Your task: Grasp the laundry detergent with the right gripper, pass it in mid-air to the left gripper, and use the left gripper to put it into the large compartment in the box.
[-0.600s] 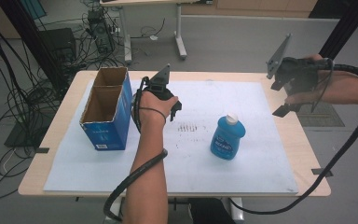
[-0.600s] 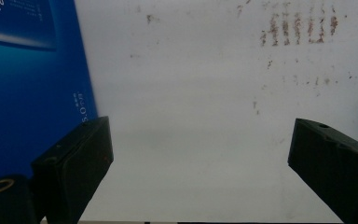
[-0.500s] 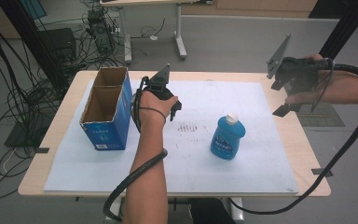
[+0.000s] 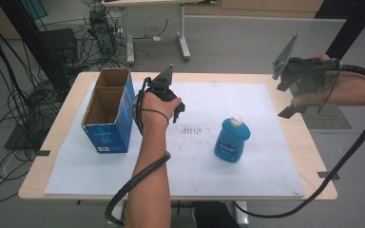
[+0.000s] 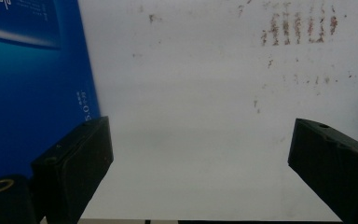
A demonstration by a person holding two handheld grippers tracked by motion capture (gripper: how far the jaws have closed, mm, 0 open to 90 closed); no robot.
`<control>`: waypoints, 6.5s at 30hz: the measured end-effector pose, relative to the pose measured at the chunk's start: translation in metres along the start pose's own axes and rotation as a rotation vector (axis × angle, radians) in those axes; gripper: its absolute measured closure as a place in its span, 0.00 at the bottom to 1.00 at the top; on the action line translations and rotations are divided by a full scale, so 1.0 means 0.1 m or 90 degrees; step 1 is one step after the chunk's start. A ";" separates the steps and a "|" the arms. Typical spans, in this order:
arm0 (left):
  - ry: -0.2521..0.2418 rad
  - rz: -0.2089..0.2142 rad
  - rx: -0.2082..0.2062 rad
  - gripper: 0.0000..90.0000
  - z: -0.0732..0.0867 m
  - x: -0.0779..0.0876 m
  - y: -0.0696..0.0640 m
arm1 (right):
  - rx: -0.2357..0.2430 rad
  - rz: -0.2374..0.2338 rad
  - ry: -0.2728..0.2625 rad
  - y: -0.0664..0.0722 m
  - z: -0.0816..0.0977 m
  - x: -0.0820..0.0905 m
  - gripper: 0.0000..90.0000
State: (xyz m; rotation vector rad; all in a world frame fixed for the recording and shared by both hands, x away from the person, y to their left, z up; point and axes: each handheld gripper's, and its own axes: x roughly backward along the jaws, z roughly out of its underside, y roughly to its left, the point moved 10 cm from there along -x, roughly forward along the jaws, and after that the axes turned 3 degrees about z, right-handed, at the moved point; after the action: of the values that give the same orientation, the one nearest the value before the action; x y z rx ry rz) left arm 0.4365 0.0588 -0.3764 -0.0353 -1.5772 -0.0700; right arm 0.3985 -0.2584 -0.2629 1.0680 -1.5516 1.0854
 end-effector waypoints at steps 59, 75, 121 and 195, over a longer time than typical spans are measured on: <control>-0.007 0.003 -0.018 0.08 0.08 0.04 -0.07 | -0.152 -0.002 -0.074 0.56 0.49 -0.49 0.05; -0.007 0.002 -0.016 0.08 0.10 0.03 0.00 | -0.199 -0.003 -0.145 0.68 0.46 -0.91 0.05; -0.006 -0.002 -0.020 0.08 0.12 -0.08 0.02 | -0.279 0.052 -0.342 0.64 -0.15 -1.85 0.03; -0.008 -0.008 -0.023 0.08 0.09 -0.09 -0.01 | -0.284 0.113 -0.469 0.53 -0.46 -1.88 0.02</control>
State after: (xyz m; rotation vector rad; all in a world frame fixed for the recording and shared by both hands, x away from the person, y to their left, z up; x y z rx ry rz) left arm 0.4271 0.0590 -0.3850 -0.0541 -1.5888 -0.1078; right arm 0.3927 -0.1755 -0.4453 1.0776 -2.3681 0.4041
